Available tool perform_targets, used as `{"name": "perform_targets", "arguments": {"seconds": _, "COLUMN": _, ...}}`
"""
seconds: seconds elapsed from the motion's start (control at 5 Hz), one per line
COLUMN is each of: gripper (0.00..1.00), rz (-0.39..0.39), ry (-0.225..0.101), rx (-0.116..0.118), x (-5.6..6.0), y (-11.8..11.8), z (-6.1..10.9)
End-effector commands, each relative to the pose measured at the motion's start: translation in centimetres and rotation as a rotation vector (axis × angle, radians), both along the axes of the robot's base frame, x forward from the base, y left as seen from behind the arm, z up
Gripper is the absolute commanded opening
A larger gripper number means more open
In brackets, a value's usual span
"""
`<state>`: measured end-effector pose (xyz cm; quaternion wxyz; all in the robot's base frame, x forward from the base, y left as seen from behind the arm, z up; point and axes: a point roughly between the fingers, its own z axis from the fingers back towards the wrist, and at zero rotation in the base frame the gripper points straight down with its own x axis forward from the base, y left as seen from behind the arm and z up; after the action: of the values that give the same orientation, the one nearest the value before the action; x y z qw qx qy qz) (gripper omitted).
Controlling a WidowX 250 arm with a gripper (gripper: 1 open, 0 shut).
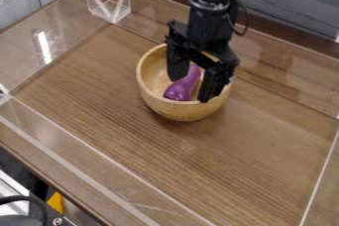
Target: Remove the purple eggplant from inside the brown bowl and put it on the table
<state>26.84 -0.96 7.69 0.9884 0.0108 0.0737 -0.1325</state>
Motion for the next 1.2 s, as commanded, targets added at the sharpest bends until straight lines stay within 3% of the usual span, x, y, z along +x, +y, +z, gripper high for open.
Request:
{"name": "perform_targets", "arguments": {"seconds": 0.0, "gripper": 1.0, "rz": -0.038, "ry": -0.044, "rx": -0.009, "x": 1.0, "y": 1.5, "z": -0.1}}
{"name": "perform_targets", "arguments": {"seconds": 0.6, "gripper": 1.0, "rz": 0.119, "ry": -0.082, "rx": -0.018, "x": 1.3, "y": 2.6, "z": -1.1}}
{"name": "perform_targets", "arguments": {"seconds": 1.0, "gripper": 1.0, "rz": 0.139, "ry": -0.101, "rx": -0.027, "x": 1.4, "y": 2.5, "z": -1.0}}
